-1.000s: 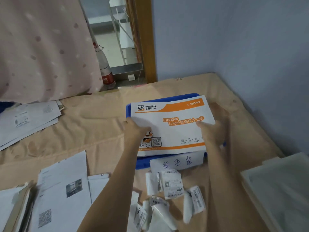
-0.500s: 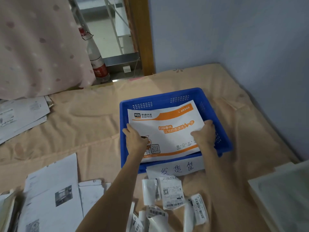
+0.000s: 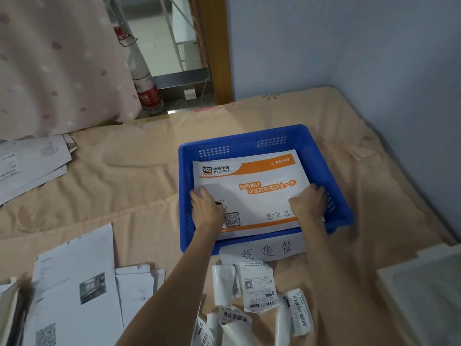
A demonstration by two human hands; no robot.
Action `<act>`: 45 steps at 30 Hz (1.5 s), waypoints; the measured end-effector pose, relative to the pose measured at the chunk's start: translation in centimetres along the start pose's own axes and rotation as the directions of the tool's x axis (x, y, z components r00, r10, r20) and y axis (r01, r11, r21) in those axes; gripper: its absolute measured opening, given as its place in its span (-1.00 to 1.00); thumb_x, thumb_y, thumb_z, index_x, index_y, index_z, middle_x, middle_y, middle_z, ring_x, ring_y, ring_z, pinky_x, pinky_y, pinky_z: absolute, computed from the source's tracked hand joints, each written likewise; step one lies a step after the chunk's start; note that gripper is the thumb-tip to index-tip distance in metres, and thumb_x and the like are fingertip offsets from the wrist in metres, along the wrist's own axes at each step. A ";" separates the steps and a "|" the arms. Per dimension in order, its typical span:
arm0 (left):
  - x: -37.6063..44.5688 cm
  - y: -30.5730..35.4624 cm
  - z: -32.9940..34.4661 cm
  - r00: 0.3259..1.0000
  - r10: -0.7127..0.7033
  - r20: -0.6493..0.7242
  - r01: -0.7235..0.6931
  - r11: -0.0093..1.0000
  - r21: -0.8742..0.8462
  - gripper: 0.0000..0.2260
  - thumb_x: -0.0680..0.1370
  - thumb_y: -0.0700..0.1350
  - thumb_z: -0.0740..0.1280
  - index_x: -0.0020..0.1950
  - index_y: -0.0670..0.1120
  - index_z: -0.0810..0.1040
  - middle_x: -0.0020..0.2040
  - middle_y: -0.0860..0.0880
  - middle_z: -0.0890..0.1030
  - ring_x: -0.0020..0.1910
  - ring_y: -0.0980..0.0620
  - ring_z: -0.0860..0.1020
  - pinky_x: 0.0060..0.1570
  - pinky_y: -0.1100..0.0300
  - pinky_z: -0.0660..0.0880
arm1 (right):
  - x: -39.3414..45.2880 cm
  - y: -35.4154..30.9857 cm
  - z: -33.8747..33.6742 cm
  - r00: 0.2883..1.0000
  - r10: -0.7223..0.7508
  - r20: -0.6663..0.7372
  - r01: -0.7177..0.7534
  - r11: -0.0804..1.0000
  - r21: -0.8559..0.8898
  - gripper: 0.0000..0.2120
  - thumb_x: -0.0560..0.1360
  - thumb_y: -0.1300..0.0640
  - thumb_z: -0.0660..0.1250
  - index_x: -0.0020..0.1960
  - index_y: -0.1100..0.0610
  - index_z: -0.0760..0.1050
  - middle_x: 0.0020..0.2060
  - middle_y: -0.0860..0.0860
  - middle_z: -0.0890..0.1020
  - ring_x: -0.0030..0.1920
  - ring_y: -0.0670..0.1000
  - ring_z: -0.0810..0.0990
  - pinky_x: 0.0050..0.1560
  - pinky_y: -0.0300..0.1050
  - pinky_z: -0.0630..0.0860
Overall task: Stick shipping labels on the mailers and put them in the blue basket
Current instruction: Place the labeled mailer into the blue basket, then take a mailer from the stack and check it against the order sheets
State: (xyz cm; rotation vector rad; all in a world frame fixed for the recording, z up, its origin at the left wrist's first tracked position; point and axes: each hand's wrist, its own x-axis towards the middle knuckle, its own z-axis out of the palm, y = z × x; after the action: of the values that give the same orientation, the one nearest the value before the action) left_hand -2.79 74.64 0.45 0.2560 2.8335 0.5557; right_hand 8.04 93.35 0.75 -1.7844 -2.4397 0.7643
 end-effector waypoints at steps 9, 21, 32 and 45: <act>0.0 0.7 -0.9 0.997 0.060 0.050 -0.060 0.998 0.011 -0.53 0.49 -0.11 0.37 0.34 -0.17 0.31 0.40 -0.14 0.25 0.32 -0.11 0.34 0.23 0.05 0.41 | -0.8 -0.5 -0.8 1.000 -0.021 0.003 0.022 0.998 -0.057 -0.48 0.48 0.09 0.40 0.35 0.24 0.31 0.30 0.21 0.38 0.29 0.22 0.42 0.31 0.14 0.42; -4.1 0.0 -8.7 0.990 0.064 -0.129 -0.128 0.801 -0.585 -0.82 0.56 -0.15 0.30 0.15 -0.10 0.47 0.05 0.03 0.58 -0.05 0.08 0.57 -0.04 0.11 0.55 | -6.7 -4.1 -4.2 0.977 -0.192 0.094 0.134 0.892 0.432 -0.60 0.60 0.10 0.21 0.41 0.19 0.35 0.29 0.14 0.49 0.24 0.15 0.51 0.25 0.09 0.48; -10.3 -12.2 -14.4 0.957 -0.167 -0.236 -0.015 0.786 -0.618 -0.84 0.52 -0.20 0.29 0.09 -0.13 0.53 -0.07 -0.06 0.63 -0.14 -0.01 0.59 -0.28 0.23 0.40 | -19.4 -7.6 -2.4 0.905 -0.398 0.151 0.181 0.680 0.711 -0.73 0.57 0.11 0.24 0.23 0.15 0.52 0.13 0.03 0.60 0.15 0.02 0.55 0.05 -0.19 0.40; -12.5 -29.3 -19.1 0.954 -0.244 -0.175 0.052 0.709 -0.704 -0.86 0.52 -0.23 0.27 0.06 -0.13 0.52 -0.11 -0.03 0.60 -0.14 -0.11 0.63 -0.16 0.12 0.50 | -34.6 -13.9 7.4 0.853 -0.442 0.277 0.047 0.594 0.803 -0.89 0.53 0.22 0.26 0.02 0.13 0.53 -0.19 -0.05 0.62 -0.08 0.00 0.63 -0.14 -0.22 0.49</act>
State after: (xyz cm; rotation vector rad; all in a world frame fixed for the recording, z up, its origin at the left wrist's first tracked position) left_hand 0.39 38.61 8.67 -0.2089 2.5825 1.6534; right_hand 5.40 56.27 8.81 -0.9432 -1.9229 1.9895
